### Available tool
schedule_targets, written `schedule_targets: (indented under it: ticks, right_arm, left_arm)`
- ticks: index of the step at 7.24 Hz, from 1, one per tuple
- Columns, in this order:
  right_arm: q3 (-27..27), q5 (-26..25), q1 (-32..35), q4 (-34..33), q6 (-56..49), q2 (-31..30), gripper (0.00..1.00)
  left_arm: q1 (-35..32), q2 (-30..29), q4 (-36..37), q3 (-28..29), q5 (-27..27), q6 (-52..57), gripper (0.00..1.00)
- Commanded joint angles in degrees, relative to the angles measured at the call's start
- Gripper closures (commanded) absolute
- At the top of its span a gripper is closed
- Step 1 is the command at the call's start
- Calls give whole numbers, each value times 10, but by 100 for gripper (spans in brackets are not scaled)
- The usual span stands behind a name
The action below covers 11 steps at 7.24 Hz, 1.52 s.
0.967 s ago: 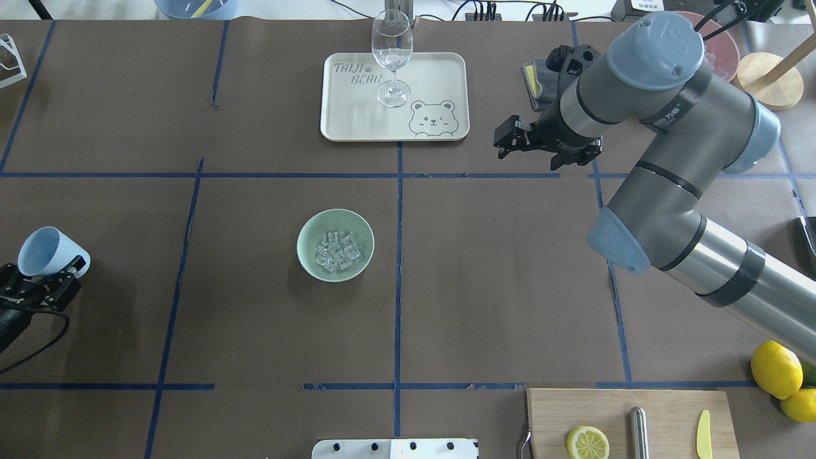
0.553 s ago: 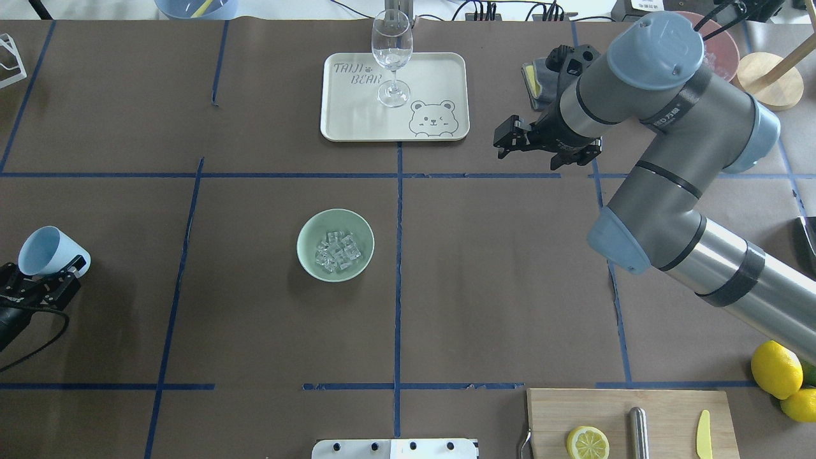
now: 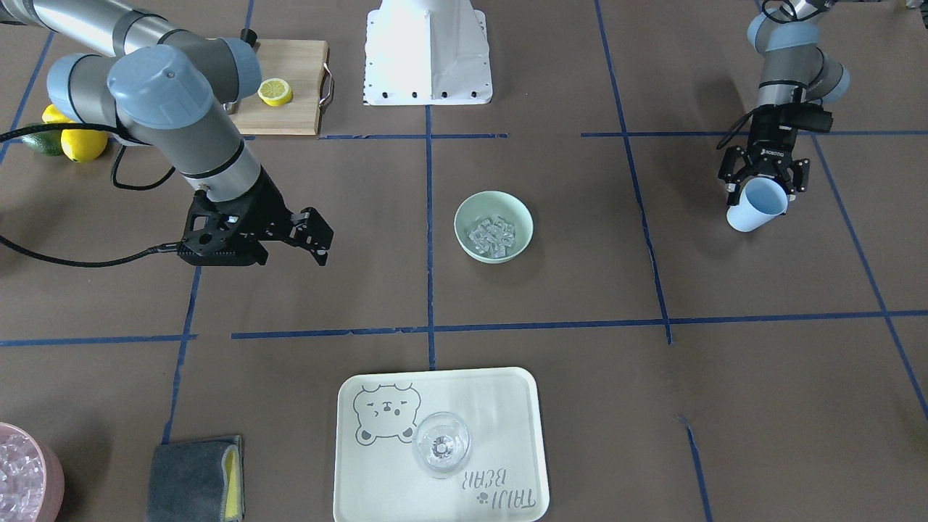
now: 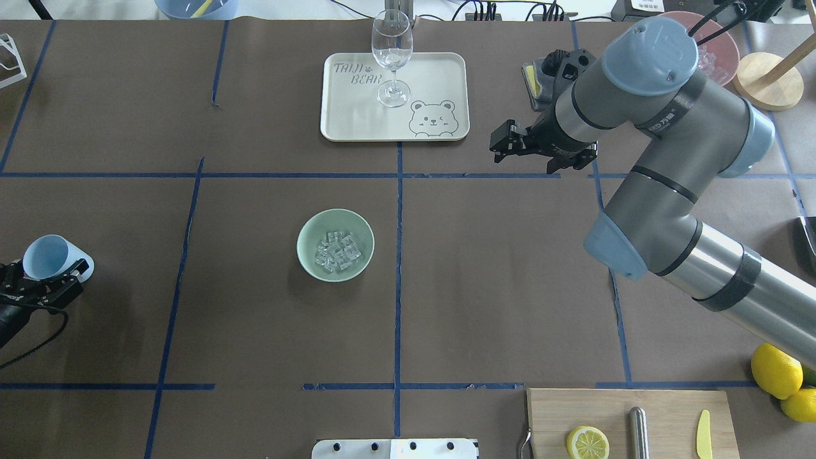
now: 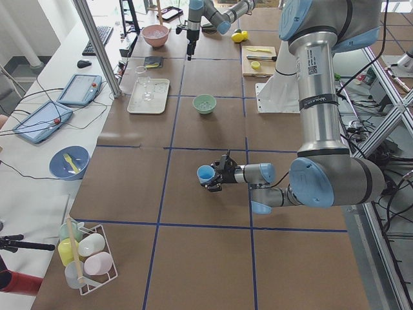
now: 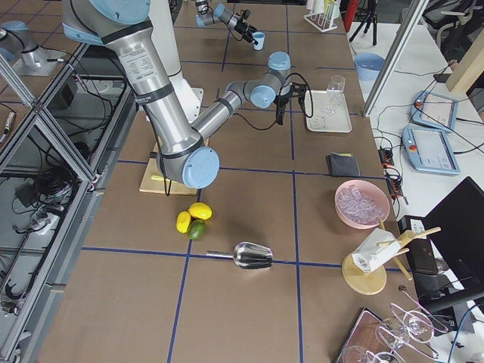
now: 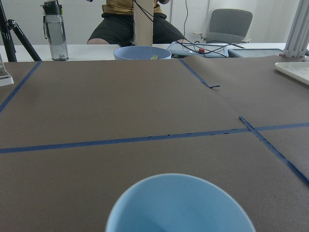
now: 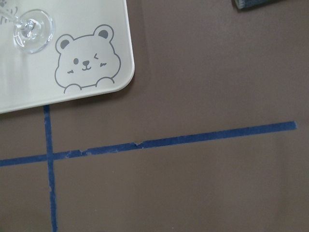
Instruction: Pour ice into bowl
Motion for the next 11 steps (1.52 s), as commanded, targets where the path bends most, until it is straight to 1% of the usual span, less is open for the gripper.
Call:
schedule_targets:
  ticks: [1,2,3,4,5,8,9,10,11]
  right_arm:
    - [8,-19,-25,1,25,7,0]
    - [8,-19,-32,1,36,8,0]
    - [6,-23,-39,-1,41,23,0]
    - [5,-24,-45,-1,43,23,0]
    - [6,-25,-47,-1,44,23,0]
    - [5,-39,-60,-1,49,27,0]
    - [6,-39,-60,-1,53,28,0]
    - [6,-40,-63,0,54,28,0]
    - [2,-51,-78,0,57,33,0]
  left_arm:
    - [-4,9,1,-3,-47,5,0]
    - [-5,17,6,-6,-56,6,0]
    - [-6,24,10,-10,-57,5,0]
    - [-6,41,11,-23,-62,5,0]
    - [-6,48,12,-41,-80,4,0]
    - [-6,65,13,-51,-115,2,0]
    - [-6,107,13,-87,-142,-1,0]
    - [-6,137,14,-112,-171,-3,0]
    - [-6,139,13,-113,-204,-4,0]
